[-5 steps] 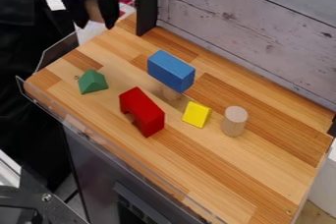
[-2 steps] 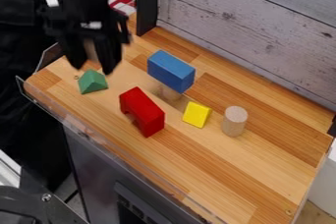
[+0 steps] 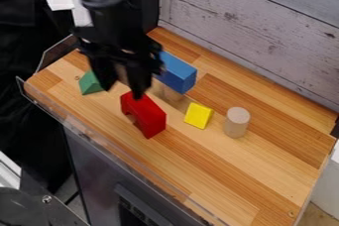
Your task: Put the grey cube on top of the rectangular block
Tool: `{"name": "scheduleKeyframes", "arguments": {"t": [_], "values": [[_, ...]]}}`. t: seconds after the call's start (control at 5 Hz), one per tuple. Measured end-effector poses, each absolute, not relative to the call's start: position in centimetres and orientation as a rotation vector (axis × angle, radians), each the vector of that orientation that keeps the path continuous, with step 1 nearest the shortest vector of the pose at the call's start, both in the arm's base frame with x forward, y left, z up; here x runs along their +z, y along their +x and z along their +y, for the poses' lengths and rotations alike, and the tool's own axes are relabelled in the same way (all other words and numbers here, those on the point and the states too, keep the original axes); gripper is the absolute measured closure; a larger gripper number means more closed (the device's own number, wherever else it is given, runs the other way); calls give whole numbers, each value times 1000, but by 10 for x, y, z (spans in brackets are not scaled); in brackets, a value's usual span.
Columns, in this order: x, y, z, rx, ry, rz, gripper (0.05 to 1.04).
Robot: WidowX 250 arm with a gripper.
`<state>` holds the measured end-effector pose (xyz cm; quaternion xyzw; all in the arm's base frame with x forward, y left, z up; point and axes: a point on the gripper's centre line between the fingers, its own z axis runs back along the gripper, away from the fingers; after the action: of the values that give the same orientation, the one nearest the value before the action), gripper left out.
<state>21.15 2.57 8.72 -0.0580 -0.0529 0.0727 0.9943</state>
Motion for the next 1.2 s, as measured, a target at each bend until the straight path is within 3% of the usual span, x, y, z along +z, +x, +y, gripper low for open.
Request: {"name": "scheduleKeyframes", "arguments": {"t": [0.6,0.8,1.2], "values": [[55,235,29,172,-75,-4,488],[57,232,34,190,-62,5,488],[91,244,37,213,-79,-79,488]]}}
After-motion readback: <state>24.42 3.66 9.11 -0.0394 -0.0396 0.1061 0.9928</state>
